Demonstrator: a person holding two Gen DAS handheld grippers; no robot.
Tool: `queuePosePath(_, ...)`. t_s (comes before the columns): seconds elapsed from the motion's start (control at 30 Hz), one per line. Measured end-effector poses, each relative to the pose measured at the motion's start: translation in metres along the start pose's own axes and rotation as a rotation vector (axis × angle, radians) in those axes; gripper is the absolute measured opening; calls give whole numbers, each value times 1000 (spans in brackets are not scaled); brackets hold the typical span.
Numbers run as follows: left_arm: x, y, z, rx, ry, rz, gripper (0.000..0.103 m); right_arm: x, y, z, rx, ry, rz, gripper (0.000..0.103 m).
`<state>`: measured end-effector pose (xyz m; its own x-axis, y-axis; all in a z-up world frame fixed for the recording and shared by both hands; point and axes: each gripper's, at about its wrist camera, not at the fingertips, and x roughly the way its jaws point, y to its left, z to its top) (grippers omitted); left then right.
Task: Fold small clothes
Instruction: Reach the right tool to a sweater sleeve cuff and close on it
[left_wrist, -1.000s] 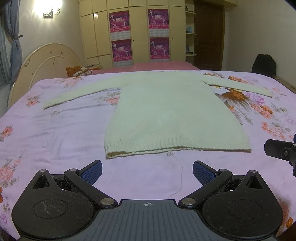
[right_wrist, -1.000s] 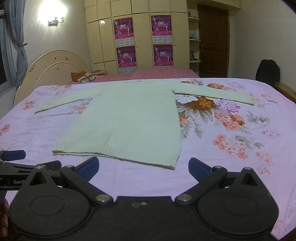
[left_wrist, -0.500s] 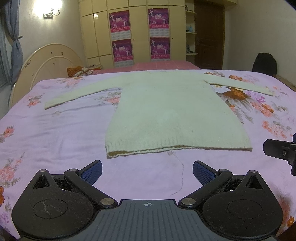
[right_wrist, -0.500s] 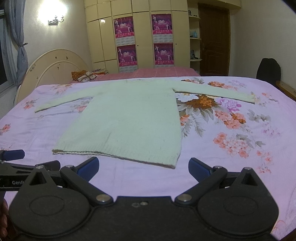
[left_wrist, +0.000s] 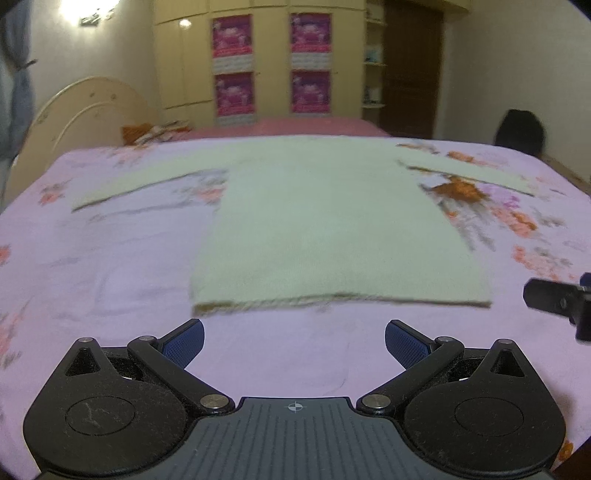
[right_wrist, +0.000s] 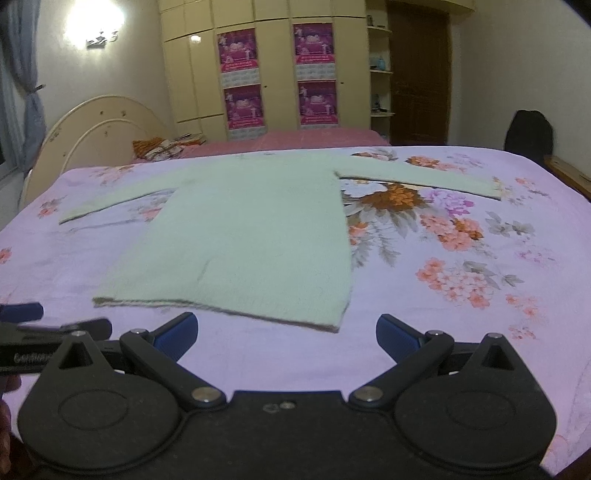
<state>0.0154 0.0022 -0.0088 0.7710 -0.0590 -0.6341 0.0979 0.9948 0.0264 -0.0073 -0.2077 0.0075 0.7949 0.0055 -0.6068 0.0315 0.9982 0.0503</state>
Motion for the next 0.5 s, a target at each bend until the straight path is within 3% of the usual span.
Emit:
queuePosePath(0.2, 27, 4, 63, -21, -97, -67, 103, 9, -46, 35, 89, -47, -45, 102)
queuePosePath(0.3, 50, 6, 99, -29, -147, -16, 103, 20, -86, 69, 169, -90, -80, 102)
queuePosePath(0.5, 120, 10, 145, -56, -120, 15, 103, 69, -178, 133, 383, -160, -92, 99)
